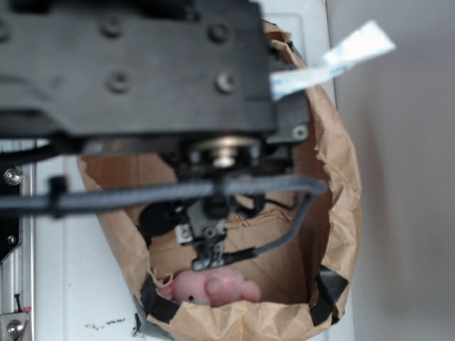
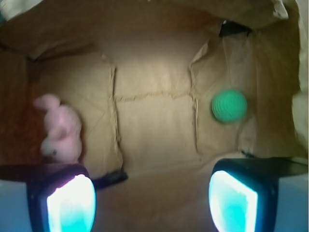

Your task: Grab the green ball.

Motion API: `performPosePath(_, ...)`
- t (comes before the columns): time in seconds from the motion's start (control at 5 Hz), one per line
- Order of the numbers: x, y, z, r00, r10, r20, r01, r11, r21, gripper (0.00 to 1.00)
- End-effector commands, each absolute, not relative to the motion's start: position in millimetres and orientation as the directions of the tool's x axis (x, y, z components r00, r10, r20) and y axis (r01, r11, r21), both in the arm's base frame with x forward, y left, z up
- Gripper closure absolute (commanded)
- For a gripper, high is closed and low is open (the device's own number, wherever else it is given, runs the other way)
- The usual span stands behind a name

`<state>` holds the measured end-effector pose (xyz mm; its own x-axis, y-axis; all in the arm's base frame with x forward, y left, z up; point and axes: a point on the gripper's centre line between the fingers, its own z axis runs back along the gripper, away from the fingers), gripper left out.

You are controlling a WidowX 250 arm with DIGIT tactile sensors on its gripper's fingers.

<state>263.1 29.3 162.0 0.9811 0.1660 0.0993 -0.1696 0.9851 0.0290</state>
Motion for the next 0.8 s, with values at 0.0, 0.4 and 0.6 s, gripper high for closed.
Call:
performPosePath(0.0,292.2,66.1,157.3,0.958,0.243,0.150,-0.254,0.965,0.059,0.00)
performPosePath(0.4,286.5,80.6,136.6,0.922,0.360,0.143,-0.369,0.928,0.046,0.00)
performPosePath(0.6,272.8,68.8,131.8,0.821,0.540,0.183,-0.551,0.834,0.012,0.00)
